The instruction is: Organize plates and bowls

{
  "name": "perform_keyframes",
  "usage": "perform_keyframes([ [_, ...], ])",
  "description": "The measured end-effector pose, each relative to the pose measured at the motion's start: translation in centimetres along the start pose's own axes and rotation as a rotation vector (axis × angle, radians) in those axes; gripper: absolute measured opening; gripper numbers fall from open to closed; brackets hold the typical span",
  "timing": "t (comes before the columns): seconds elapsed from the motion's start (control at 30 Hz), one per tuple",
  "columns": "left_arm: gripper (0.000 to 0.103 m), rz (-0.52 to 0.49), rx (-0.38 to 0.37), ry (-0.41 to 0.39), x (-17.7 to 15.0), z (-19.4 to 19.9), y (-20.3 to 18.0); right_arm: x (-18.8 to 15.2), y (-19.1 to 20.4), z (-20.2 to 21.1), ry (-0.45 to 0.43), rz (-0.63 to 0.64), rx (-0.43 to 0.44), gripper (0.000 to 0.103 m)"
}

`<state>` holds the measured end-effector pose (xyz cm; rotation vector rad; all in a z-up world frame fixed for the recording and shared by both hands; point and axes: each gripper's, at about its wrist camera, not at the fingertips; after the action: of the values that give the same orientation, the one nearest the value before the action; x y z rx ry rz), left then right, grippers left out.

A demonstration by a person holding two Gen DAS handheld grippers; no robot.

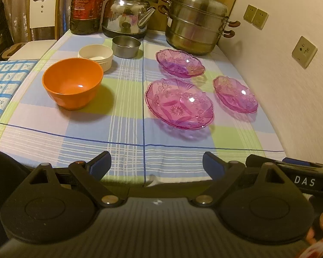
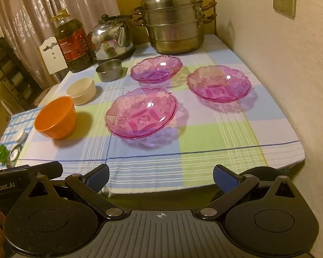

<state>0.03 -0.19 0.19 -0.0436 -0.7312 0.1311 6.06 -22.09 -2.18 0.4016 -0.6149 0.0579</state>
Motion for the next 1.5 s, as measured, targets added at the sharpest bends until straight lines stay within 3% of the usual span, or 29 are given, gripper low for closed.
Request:
perform_keyframes([
  [1.5, 0.09, -0.008, -0.003, -0.008, 0.24, 0.21, -0.31, 0.23, 0.05, 0.3, -0.012, 0.013, -0.005, 0.102],
])
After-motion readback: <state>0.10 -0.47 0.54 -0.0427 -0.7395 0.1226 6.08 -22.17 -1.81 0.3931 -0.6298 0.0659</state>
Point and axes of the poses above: each gripper's, at about its wrist camera, not at the fingertips, and z roughly against the way its jaws point, y to its left, x to its top, and after that the axes turned 11 degrees about -z, right-handed
